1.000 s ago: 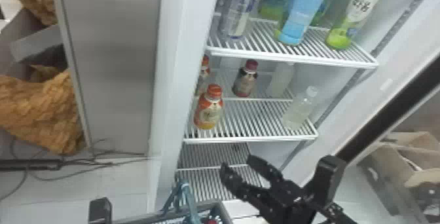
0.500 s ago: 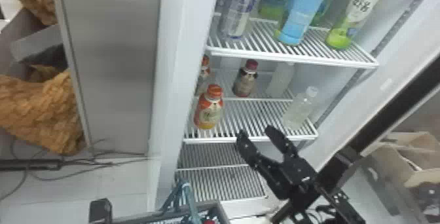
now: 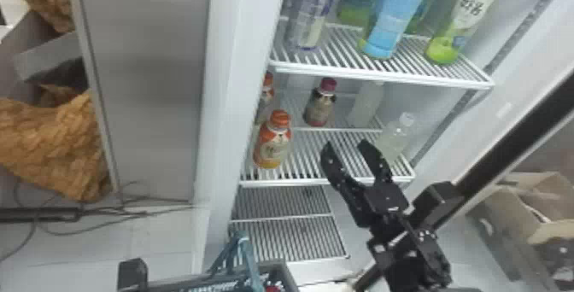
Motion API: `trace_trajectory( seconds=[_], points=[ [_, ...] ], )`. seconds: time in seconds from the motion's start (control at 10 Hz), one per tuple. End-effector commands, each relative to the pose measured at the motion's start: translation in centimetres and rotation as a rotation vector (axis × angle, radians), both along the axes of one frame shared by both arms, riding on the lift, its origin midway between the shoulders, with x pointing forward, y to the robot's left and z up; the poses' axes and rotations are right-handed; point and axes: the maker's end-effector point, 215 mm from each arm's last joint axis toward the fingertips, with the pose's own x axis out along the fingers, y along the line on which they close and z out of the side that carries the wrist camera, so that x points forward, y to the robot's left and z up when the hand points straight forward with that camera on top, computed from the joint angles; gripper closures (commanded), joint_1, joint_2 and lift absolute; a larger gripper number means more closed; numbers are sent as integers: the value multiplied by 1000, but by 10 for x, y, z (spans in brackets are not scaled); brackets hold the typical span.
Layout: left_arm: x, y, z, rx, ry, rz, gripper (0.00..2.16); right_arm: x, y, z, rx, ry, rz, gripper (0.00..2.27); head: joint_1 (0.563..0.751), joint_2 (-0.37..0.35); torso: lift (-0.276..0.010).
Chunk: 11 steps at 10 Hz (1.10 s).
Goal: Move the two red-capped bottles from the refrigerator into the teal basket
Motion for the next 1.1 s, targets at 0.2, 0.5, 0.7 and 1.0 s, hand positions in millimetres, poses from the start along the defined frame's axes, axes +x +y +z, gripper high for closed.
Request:
trace_trajectory(
  seconds=[0.2,0.5,0.7,1.0],
  points=[
    [-2,-2,1,-4,3,-6,1076,27,-17,6,-48,-52,-48,352,695,-350,-228],
    [-3,-4,3,-9,0,-10,1076,55,-27,-2,-108,-57,-71,331,695,-350,-228],
    [-3,-5,4,-11,0,-14,1076,71,-30,-10,-121,-46,-82,297,695,-350,-228],
    [-4,-8,6,-16,-2,-21,1076,91,-27,-22,-112,-27,-86,154,695,-350,-228]
  ],
)
